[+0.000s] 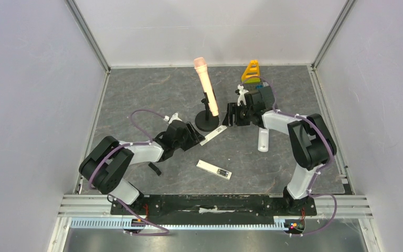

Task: Load the batteries into the remote control
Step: Pick up the battery cover at the center of the board.

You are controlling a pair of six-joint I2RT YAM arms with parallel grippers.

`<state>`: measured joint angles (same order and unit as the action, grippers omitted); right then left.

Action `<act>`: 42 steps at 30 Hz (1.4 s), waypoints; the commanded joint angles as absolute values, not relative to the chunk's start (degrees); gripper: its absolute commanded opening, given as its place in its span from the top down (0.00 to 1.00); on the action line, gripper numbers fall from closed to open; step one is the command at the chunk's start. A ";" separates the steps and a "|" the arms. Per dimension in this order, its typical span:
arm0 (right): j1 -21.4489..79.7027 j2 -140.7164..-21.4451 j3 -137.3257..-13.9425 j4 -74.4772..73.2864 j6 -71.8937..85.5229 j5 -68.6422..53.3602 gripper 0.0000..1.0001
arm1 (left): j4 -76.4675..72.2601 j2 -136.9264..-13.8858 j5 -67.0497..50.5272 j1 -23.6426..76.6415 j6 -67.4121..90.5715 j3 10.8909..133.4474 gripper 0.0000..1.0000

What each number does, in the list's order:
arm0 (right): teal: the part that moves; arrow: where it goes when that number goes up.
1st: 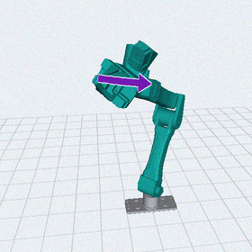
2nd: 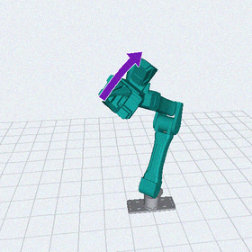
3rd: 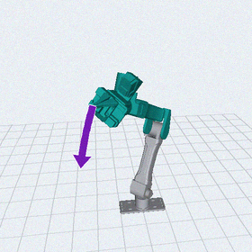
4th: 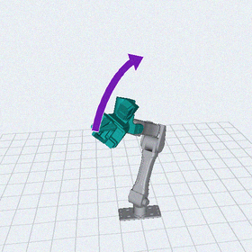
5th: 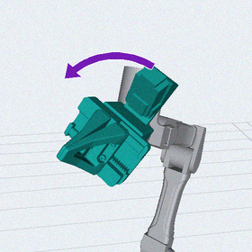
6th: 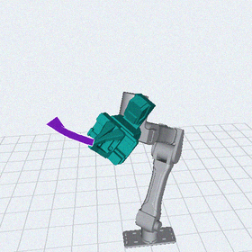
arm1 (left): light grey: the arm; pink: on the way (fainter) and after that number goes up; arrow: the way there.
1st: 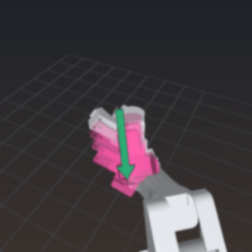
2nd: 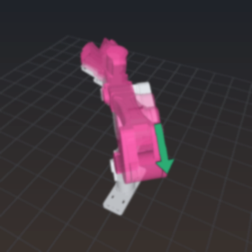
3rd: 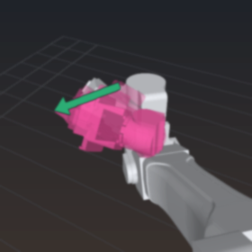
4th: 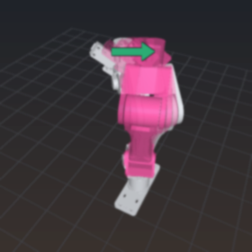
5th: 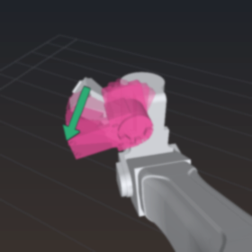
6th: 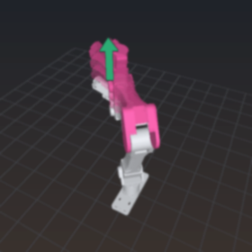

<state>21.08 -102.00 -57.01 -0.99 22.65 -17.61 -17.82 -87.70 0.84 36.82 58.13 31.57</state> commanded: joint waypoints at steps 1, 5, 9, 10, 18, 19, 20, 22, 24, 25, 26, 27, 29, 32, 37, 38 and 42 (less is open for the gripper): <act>20.47 -106.76 -61.55 1.41 18.95 -25.89 0.32 | -19.11 -90.82 -1.45 36.61 59.76 33.83 0.40; 20.48 -110.07 -61.70 1.68 19.34 -31.77 0.33 | -19.32 -91.49 -2.17 36.56 60.19 33.65 0.41; 20.48 -110.41 -58.76 4.36 21.04 -35.71 0.35 | -20.11 -92.10 -3.18 36.63 60.47 33.44 0.41; 20.50 -110.16 -58.01 4.44 21.22 -36.60 0.35 | -20.45 -92.26 -3.37 36.54 60.53 33.27 0.41; 20.57 -102.41 -48.65 9.77 27.11 -41.32 0.38 | -23.46 -91.53 -4.74 36.28 60.81 31.77 0.42; 20.57 -101.10 -47.52 10.31 27.97 -41.68 0.38 | -23.78 -91.06 -4.94 36.13 60.81 31.31 0.42; 20.69 -99.98 -46.58 10.89 28.91 -41.96 0.38 | -24.18 -90.60 -5.07 36.05 60.82 30.91 0.41; 21.30 -97.49 -44.83 11.41 30.21 -41.88 0.38 | -24.61 -89.53 -5.34 36.04 60.82 29.97 0.42; 22.32 -95.20 -43.42 11.41 31.29 -41.54 0.38 | -24.69 -88.22 -5.66 36.09 60.82 29.10 0.42; 22.97 -94.22 -42.76 11.43 31.88 -41.32 0.38 | -24.70 -87.61 -5.90 36.06 60.74 28.65 0.42; 23.73 -93.07 -41.95 11.47 32.55 -40.87 0.38 | -24.70 -86.80 -6.12 36.04 60.71 28.02 0.42; 24.31 -92.07 -41.07 11.64 33.13 -40.40 0.38 | -24.61 -85.90 -6.22 36.06 60.62 27.51 0.42; 25.85 -90.07 -39.56 11.90 34.35 -39.25 0.38 | -23.76 -83.81 -6.20 36.04 60.35 26.14 0.42; 28.25 -87.88 -37.80 12.72 36.48 -37.70 0.38 | -21.43 -80.17 -5.91 36.06 59.56 24.44 0.42; 32.10 -84.27 -36.01 14.32 40.15 -35.51 0.38 | -16.23 -72.85 -5.98 36.04 57.80 22.62 0.42; 32.67 -83.49 -35.88 14.45 40.69 -34.91 0.38 | -15.11 -71.70 -6.13 36.04 57.53 22.44 0.42; 34.54 -81.17 -35.90 14.53 42.50 -33.64 0.37 | -12.74 -67.10 -7.11 36.04 56.89 22.00 0.42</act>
